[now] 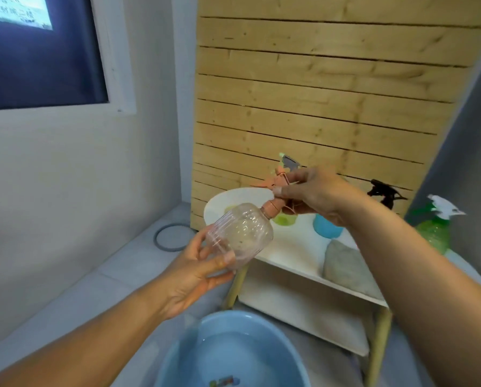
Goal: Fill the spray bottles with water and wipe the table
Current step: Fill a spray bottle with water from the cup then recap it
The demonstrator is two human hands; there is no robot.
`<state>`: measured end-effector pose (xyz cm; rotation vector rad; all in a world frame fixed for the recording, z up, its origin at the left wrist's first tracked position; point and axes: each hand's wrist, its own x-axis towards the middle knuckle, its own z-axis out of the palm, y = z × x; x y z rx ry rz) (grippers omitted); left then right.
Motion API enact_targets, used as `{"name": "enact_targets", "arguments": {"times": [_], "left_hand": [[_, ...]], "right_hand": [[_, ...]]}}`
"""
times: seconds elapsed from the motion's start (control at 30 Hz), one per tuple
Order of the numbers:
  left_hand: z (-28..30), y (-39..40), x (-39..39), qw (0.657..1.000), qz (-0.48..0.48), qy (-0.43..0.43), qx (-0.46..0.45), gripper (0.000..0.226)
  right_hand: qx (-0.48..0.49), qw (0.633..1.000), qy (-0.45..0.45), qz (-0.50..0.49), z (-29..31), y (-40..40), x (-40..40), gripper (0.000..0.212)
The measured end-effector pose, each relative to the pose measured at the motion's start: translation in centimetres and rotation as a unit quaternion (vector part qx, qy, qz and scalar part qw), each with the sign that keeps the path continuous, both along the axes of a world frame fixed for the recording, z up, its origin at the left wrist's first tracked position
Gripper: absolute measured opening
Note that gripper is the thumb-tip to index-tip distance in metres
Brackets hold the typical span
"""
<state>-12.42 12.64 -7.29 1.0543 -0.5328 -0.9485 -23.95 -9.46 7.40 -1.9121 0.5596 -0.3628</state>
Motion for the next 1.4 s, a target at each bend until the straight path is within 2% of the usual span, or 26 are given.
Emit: {"name": "enact_targets", "arguments": {"times": [0.17, 0.3, 0.43, 0.6, 0.73, 0.8, 0.9, 1.03, 1.23, 1.33, 1.4], "left_hand": [[-0.8, 1.8, -0.6, 1.0, 0.001, 0.008, 0.001, 0.095], [-1.2, 2.9, -1.2, 1.0, 0.003, 0.002, 0.01, 0.097], [-2.0, 3.5, -1.4, 0.999, -0.014, -0.002, 0.029, 0.081], [-2.7, 3.6, -1.3, 0.997, 0.0, 0.007, 0.081, 0.07], [-2.9, 3.8, -1.3, 0.986, -0.036, 0.006, 0.163, 0.09], [-2.6, 3.9, -1.6, 0.984, -0.063, 0.019, 0.168, 0.092], [-2.2, 4.1, -1.8, 0.989, -0.078, 0.023, 0.122, 0.089], [-2.8, 4.4, -1.8, 0.989, -0.068, -0.057, 0.116, 0.107], [-2.4, 4.2, -1.6, 0.991, -0.046, -0.02, 0.124, 0.072], [-2.4, 3.8, -1.4, 0.989, -0.052, 0.01, 0.14, 0.072], [-2.7, 3.4, -1.2, 0.984, -0.046, 0.056, 0.165, 0.083]], "right_hand": [[0.136, 0.991, -0.002, 0.008, -4.6, 1.0, -1.9, 0.032], [0.158, 0.985, 0.065, 0.031, -7.3, 1.8, -2.9, 0.042], [0.189, 0.979, 0.062, 0.052, -9.1, 2.0, -3.6, 0.045], [0.181, 0.979, 0.016, 0.088, -10.3, 2.3, -4.1, 0.024], [0.155, 0.982, 0.025, 0.104, -10.6, 2.6, -4.2, 0.024], [0.16, 0.983, 0.043, 0.085, -10.7, 2.6, -4.1, 0.031], [0.197, 0.977, 0.075, 0.042, -11.0, 2.3, -4.2, 0.047], [0.236, 0.966, 0.108, 0.025, -11.3, 1.9, -4.4, 0.062], [0.235, 0.966, 0.087, 0.059, -11.3, 1.4, -4.4, 0.033], [0.207, 0.973, 0.065, 0.08, -11.0, 0.9, -4.6, 0.045], [0.189, 0.976, 0.049, 0.093, -10.7, 0.7, -4.6, 0.041]]}}
